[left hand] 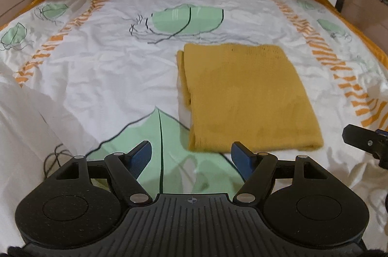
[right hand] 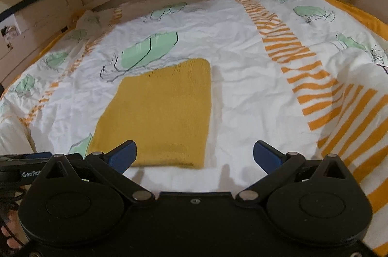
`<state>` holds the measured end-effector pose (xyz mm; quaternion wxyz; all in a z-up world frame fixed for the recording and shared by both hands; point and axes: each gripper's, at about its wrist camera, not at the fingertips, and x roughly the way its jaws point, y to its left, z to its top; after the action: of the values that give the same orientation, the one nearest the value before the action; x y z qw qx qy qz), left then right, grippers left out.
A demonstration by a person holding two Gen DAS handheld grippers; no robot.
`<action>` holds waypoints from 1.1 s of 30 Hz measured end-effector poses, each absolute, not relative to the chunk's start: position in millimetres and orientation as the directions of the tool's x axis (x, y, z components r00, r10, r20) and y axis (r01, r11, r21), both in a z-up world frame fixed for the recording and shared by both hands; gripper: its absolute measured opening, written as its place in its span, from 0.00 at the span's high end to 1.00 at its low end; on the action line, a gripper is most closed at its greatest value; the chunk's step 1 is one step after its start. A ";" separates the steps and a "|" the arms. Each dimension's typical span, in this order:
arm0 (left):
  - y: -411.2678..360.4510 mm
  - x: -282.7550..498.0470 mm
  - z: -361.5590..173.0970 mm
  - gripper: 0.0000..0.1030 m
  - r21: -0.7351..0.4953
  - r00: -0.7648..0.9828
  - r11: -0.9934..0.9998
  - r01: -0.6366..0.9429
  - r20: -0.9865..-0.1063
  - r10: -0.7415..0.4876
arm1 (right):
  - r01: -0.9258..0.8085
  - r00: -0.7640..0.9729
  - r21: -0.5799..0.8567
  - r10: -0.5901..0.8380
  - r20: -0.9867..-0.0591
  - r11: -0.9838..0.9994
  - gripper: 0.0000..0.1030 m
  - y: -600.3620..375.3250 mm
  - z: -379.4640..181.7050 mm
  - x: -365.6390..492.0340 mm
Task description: Fold small clothes
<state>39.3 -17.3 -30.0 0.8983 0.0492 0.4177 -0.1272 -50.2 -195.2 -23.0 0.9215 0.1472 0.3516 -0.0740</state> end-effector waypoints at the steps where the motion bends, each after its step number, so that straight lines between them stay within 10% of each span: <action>1: -17.6 38.8 -31.8 0.31 -0.017 0.613 0.963 0.271 -0.767 -0.186 | 0.235 0.736 0.210 -0.033 -0.676 0.949 0.01 -192.7 -24.1 -50.4; 33: -4.4 38.7 -39.0 0.31 -0.027 0.579 0.973 0.229 -0.800 -0.159 | 0.206 0.679 0.146 -0.034 -0.733 0.968 0.01 -181.5 -33.6 -39.6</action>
<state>38.7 -4.4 -39.0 0.8877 0.0397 0.4456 -0.1092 -39.6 -181.5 -33.6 0.9097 0.1091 0.3953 -0.0658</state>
